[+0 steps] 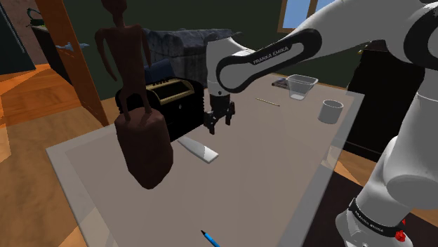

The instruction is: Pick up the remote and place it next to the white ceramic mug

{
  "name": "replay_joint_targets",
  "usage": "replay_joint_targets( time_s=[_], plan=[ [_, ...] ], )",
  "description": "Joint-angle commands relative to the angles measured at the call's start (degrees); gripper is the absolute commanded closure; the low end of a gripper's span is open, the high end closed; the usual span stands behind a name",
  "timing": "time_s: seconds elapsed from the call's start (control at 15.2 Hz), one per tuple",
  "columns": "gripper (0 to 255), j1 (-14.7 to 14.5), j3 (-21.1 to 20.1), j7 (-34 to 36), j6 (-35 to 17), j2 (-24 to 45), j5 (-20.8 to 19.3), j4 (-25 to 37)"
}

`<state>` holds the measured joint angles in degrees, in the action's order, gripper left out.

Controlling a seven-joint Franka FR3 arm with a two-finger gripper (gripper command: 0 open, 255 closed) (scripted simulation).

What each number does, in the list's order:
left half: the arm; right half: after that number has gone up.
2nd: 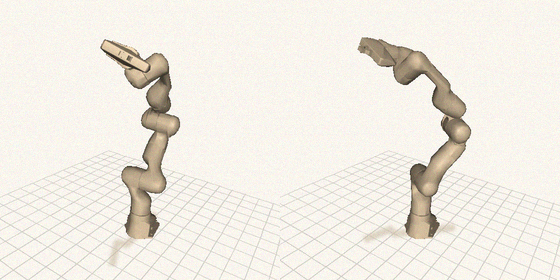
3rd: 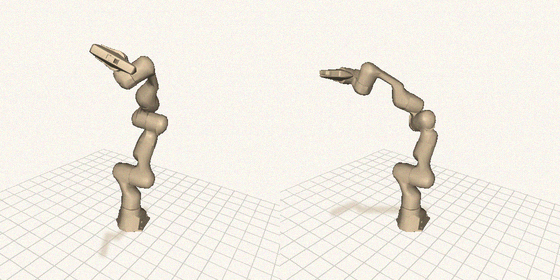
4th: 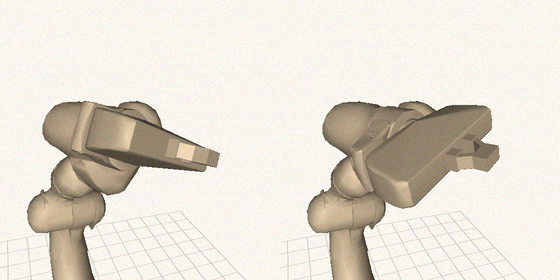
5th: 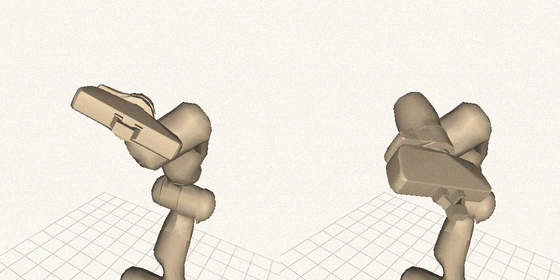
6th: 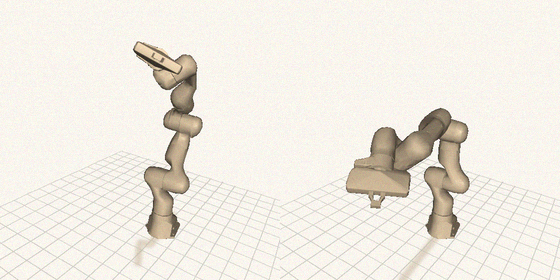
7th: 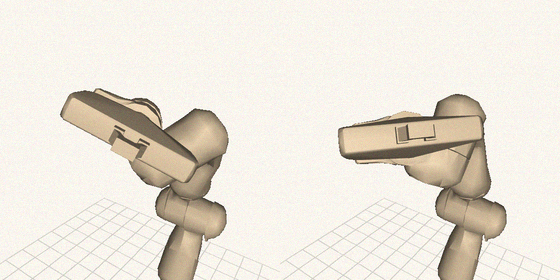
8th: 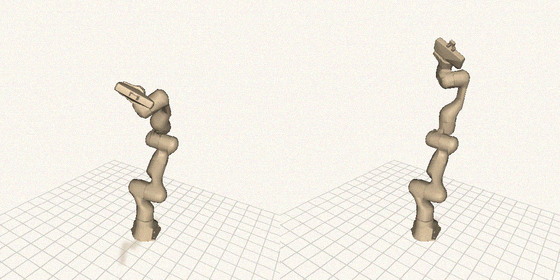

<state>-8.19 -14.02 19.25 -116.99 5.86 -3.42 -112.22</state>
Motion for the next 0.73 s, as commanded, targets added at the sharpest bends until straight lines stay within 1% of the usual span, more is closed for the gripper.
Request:
replay_joint_targets(
  time_s=[0.0,0.46,0.53,0.66],
  plan=[
    [0,-0.8,-0.5,0.9,-0.6,3.9,-0.9,3.2],
    [0,-4.9,-1.4,3.3,0.0,19.2,-4.6,18.3],
    [0,-5.1,-1.3,3.4,0.1,19.9,-4.7,19.1],
    [0,-5.2,-1.2,3.5,-1.2,20.4,-4.9,18.3]
  ],
)
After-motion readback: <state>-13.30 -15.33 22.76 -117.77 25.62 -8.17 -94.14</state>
